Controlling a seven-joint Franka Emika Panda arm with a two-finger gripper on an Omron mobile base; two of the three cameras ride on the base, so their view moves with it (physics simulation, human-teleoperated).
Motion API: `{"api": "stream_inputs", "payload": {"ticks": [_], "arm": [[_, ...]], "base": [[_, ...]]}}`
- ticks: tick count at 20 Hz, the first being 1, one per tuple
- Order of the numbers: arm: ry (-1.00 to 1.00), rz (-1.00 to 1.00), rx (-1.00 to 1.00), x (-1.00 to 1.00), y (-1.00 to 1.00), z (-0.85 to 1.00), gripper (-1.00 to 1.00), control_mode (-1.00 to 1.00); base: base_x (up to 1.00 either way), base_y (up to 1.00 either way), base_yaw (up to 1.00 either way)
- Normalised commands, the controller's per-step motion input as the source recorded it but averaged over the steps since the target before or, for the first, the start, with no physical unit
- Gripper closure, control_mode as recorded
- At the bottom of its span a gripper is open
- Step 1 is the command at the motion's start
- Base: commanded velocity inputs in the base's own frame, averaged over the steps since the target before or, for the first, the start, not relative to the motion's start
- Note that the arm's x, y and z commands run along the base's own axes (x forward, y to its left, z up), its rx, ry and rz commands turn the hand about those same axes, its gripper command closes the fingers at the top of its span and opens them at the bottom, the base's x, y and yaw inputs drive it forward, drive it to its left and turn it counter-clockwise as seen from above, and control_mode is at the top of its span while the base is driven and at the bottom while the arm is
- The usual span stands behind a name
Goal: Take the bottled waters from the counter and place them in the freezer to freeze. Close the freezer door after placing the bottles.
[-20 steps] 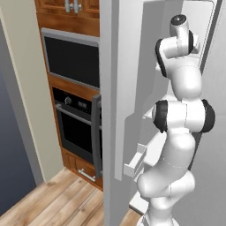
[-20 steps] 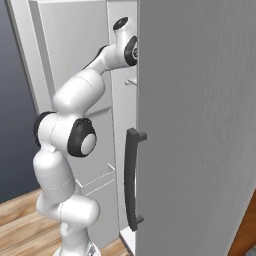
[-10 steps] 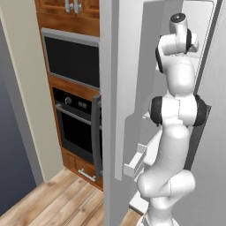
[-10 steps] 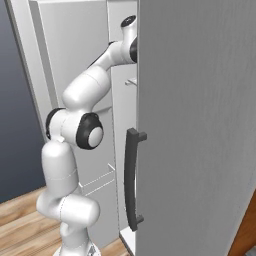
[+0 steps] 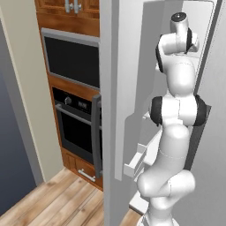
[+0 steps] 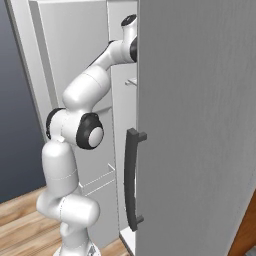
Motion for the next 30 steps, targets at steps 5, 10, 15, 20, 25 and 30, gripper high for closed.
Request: {"api": "stream_inputs", "payload": {"ticks": [5,10,15,20,25,30], "arm": [[0.00,0.00,0.01,0.00,0.00,-0.09,-1.00,-1.00],[0.00,0.00,0.00,0.00,0.03,-0.05,-1.00,-1.00],[0.00,0.00,0.00,0.00,0.00,0.00,-1.00,-1.00],[-0.01,0.00,0.00,-0.01,0.00,0.00,-1.00,-1.00],[-0.09,0.00,-0.02,-0.15,0.15,0.00,-1.00,-1.00],[-0.14,0.00,-0.04,-0.17,0.28,0.00,-1.00,-1.00]], "base": [[0.00,0.00,0.00],[0.00,0.00,0.00],[0.00,0.00,0.00],[0.00,0.00,0.00],[0.00,0.00,0.00],[0.00,0.00,0.00]]}}
